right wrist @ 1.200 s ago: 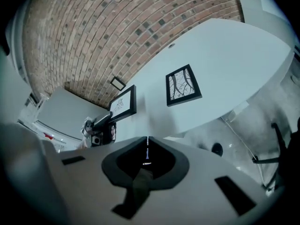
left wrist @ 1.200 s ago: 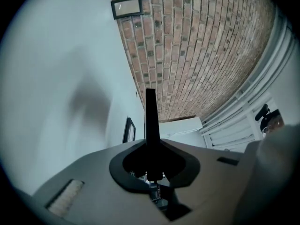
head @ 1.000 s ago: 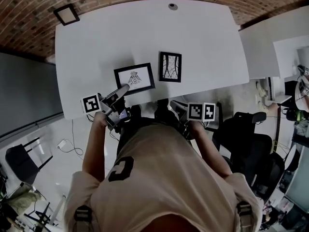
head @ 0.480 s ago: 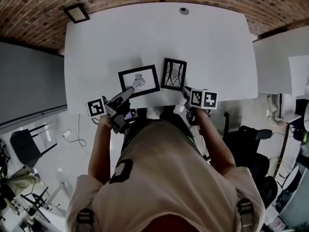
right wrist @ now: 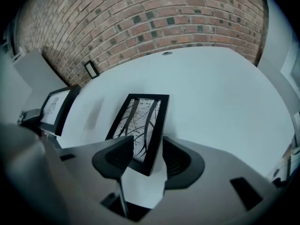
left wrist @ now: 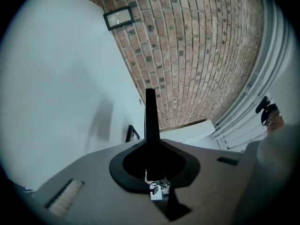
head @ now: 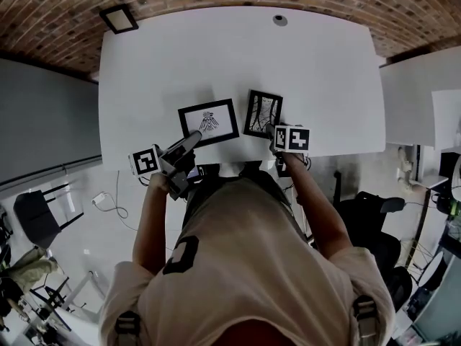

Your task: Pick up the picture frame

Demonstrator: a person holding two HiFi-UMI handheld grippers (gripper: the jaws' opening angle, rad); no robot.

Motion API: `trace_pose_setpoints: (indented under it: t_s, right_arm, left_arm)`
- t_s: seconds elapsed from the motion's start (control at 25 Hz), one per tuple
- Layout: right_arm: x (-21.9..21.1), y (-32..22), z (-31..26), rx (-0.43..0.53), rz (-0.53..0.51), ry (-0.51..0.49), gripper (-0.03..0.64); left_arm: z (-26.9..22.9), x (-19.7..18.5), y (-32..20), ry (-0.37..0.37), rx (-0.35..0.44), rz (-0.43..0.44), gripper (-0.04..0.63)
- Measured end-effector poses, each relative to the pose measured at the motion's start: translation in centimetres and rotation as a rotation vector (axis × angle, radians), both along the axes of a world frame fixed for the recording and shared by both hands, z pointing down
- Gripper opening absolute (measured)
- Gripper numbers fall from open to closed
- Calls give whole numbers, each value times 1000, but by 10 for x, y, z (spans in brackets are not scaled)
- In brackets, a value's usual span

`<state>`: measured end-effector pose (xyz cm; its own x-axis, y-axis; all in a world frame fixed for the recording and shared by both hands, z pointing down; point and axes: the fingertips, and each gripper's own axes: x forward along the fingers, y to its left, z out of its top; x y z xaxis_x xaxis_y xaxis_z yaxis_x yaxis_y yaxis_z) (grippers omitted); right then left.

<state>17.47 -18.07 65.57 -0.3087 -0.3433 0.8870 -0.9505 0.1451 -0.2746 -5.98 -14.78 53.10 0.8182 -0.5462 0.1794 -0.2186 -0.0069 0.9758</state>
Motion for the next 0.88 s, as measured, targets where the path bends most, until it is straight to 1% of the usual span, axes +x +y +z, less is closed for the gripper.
trace_pose_setpoints:
  t_s: [0.16, 0.36, 0.6, 0.76, 0.88]
  right_arm:
    - [-2, 0, 8, 13, -90, 112, 175]
    - [-6, -1, 8, 41, -135, 193, 175]
    - [-7, 2, 7, 84, -127, 216, 172]
    - [-8, 5, 7, 90, -131, 222, 172]
    - [-9, 11, 7, 91, -128, 215, 172]
  left_arm:
    - [0, -10, 1, 10, -4, -14, 31]
    - [4, -19, 5, 32, -18, -27, 31]
    - [5, -17, 8, 29, -8, 3, 31]
    - [7, -16, 8, -9, 31, 36, 31]
    - [7, -15, 12, -5, 19, 43, 31]
